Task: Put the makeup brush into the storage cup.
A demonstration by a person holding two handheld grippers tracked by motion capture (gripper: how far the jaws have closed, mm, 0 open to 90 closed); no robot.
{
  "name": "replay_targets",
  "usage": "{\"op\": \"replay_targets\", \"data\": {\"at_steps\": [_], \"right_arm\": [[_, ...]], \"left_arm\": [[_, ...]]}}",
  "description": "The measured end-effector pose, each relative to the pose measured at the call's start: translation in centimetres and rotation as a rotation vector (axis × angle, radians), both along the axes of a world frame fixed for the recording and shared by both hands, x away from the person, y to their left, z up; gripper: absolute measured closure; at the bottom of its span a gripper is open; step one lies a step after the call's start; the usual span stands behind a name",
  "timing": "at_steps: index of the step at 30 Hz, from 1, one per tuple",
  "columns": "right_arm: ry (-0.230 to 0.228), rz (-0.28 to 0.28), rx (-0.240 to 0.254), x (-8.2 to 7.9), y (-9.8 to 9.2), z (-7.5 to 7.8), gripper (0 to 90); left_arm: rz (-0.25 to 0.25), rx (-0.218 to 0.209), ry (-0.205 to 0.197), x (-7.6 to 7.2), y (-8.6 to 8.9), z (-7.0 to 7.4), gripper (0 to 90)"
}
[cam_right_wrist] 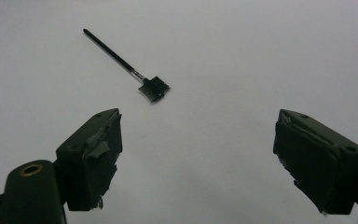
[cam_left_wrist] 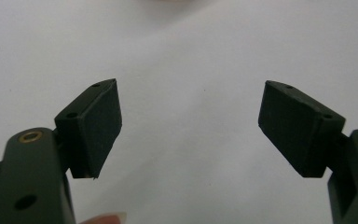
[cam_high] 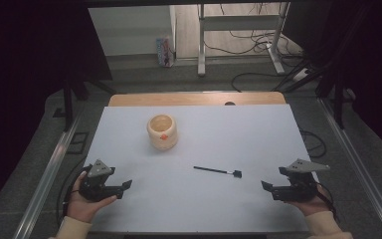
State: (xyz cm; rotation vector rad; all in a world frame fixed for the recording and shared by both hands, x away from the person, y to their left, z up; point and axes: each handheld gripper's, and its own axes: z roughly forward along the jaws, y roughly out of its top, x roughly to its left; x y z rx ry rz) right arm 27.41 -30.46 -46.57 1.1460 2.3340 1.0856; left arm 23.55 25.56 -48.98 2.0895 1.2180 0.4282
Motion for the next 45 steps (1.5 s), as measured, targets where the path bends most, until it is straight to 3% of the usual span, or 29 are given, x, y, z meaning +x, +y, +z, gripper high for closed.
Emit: {"op": "replay_targets", "data": {"at_steps": [15,28,45], "right_arm": [[0.001,0.013,-0.010,0.1,0.3,0.2,15.7],[0.024,0.124,-0.088,1.1,2.9,1.2,17.2],[0.019,0.175,-0.106,2.5,5.6,2.1,21.1]], "left_arm": [[-0.016,-0.002,0.004,0.0,-0.3,0.0,21.9],[-0.026,0.013,0.012,0.1,-0.4,-0.2,22.1],[-0.041,0.016,0.025,0.3,-0.6,-0.4,22.0]]}}
